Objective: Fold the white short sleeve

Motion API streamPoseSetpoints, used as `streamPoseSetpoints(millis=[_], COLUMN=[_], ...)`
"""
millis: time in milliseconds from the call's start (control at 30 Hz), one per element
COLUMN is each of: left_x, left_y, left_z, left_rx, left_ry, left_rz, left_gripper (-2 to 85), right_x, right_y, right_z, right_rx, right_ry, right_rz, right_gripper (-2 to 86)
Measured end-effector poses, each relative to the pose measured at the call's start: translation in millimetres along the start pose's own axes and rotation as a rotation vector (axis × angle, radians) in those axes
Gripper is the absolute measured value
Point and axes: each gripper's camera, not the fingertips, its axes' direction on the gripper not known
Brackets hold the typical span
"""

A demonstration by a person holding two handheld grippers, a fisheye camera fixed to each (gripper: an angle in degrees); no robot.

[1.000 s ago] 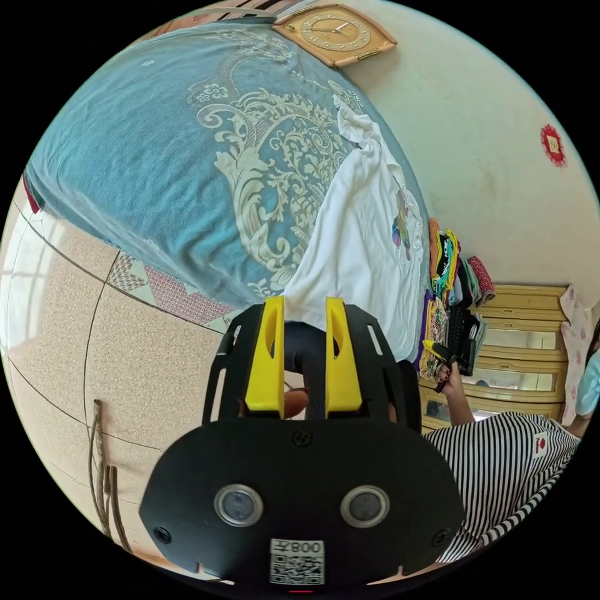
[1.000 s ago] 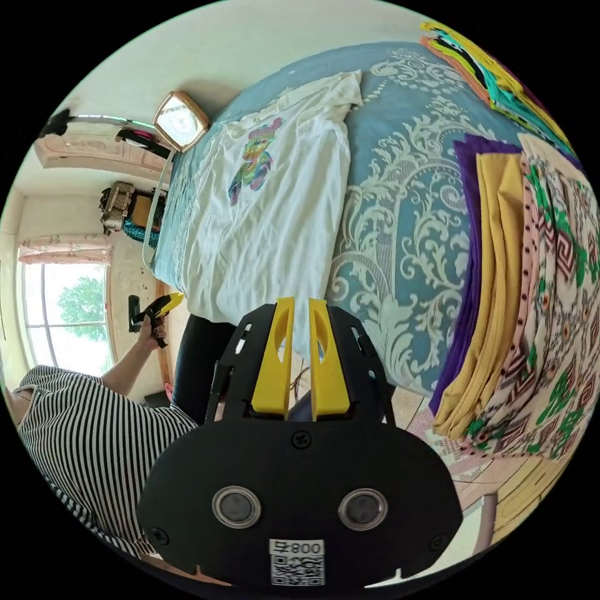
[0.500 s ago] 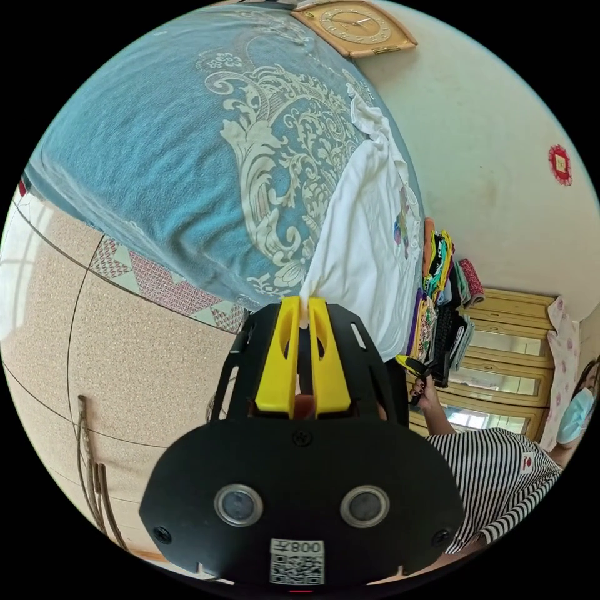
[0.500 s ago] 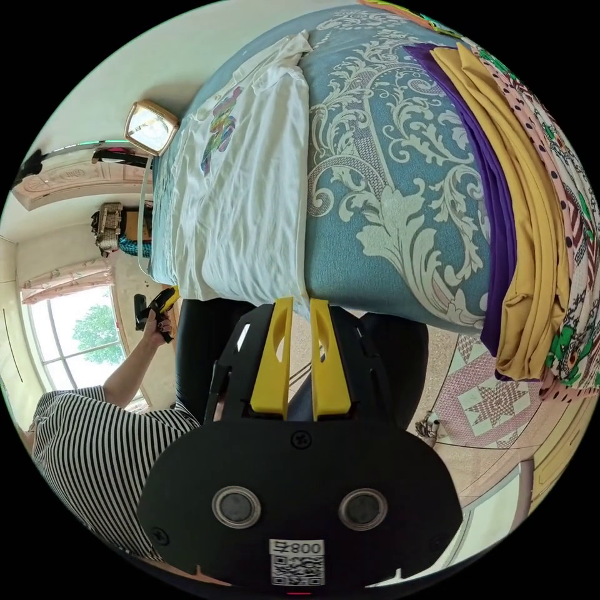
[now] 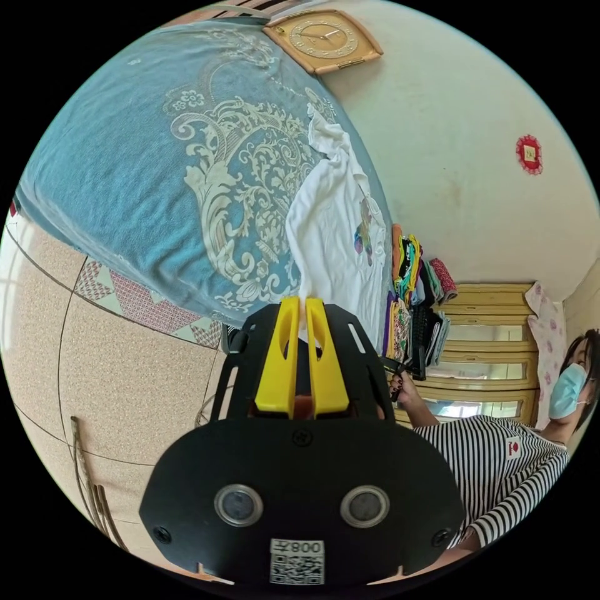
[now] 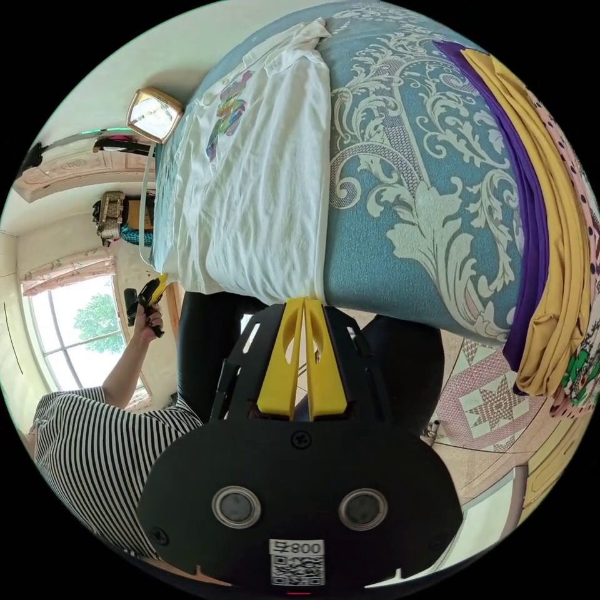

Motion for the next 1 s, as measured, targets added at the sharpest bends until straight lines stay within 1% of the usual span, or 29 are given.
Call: streamPoseSetpoints(millis=[100, 200, 300, 400, 567, 667, 733, 867, 933, 1000], left_x=[4, 3, 1, 2, 9, 14, 19, 36, 42, 49], left_y=[5, 12, 20, 27, 36, 41, 46, 54, 49, 32], left_z=[-9, -15, -17, -19, -26, -32, -37, -54, -57, -55], left_rx=[0.001, 0.006, 0.001, -0.006, -0.009, -0.008, -0.008, 0.03, 0.044, 0.053], left_ry=[-0.001, 0.005, 0.012, 0.017, 0.012, 0.011, 0.018, 0.04, 0.057, 0.079], left_rz=[0.016, 0.002, -0.018, -0.032, -0.031, -0.029, -0.025, 0.012, 0.018, 0.015], left_gripper=[2.1, 2.0, 2.0, 1.9, 1.9, 1.9, 1.9, 1.9, 1.9, 1.9], right_x=[-1, -2, -4, -8, -14, -17, -21, -32, -35, -35], right_y=[11, 26, 40, 48, 53, 60, 73, 99, 108, 102], right_z=[-6, -4, 5, 13, 24, 29, 26, 2, -23, -42], right_rx=[0.008, 0.016, -0.008, -0.04, -0.07, -0.103, -0.103, -0.052, 0.013, 0.054], right_ry=[-0.003, 0.046, 0.104, 0.112, 0.127, 0.141, 0.087, -0.015, -0.109, -0.156], right_rz=[-0.017, -0.011, 0.016, 0.023, 0.04, 0.05, 0.025, -0.026, -0.041, -0.051], right_gripper=[0.5, 1.4, 3.9, 6.8, 6.1, 4.1, 2.1, 1.1, 0.8, 0.8])
